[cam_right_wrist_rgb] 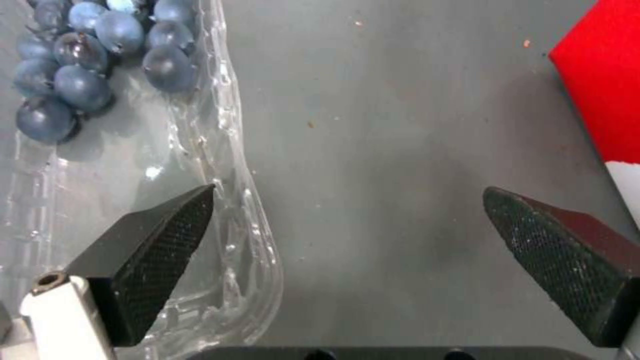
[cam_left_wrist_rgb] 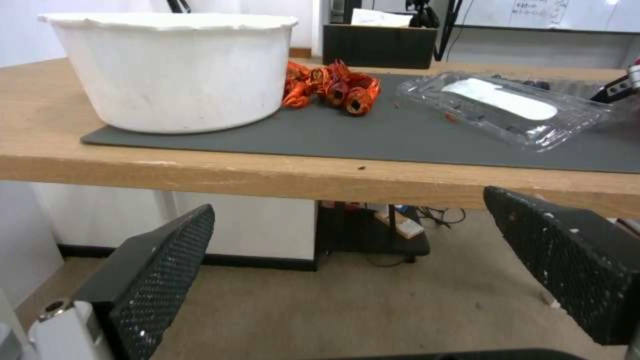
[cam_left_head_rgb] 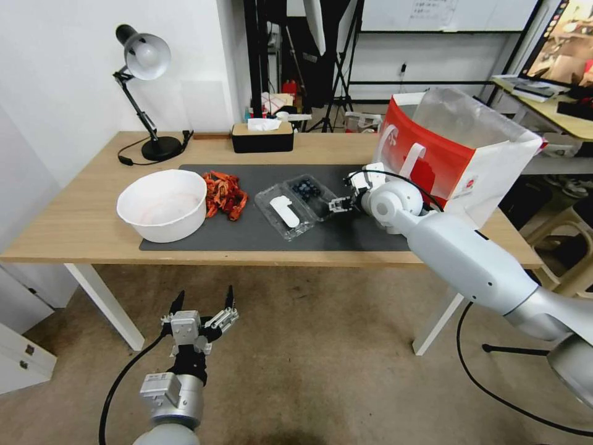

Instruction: Close the takeout container lid, then place the container into the takeout bag.

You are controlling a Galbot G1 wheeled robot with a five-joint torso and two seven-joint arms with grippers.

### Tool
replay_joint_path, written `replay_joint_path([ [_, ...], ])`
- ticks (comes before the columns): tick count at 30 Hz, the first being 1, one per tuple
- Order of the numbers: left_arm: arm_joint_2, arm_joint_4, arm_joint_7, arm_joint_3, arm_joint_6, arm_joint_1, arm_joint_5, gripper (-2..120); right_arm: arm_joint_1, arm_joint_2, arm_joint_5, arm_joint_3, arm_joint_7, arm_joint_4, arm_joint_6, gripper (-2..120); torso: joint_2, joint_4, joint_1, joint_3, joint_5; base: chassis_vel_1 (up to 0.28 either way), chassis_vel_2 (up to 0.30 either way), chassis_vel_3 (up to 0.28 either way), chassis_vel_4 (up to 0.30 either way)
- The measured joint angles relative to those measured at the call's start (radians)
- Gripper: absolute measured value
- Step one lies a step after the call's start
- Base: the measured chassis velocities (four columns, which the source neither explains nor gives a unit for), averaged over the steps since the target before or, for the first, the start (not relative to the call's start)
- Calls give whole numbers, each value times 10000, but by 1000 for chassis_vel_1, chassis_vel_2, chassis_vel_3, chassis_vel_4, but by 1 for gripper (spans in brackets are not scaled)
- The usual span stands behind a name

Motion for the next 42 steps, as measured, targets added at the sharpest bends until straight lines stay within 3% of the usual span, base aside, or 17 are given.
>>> replay_joint_path([
  [42,18,237,16,106,-275,-92,85,100,-340,-392,494,-74,691,858,-6,100,0,0,0,0,1,0,0,0,0],
])
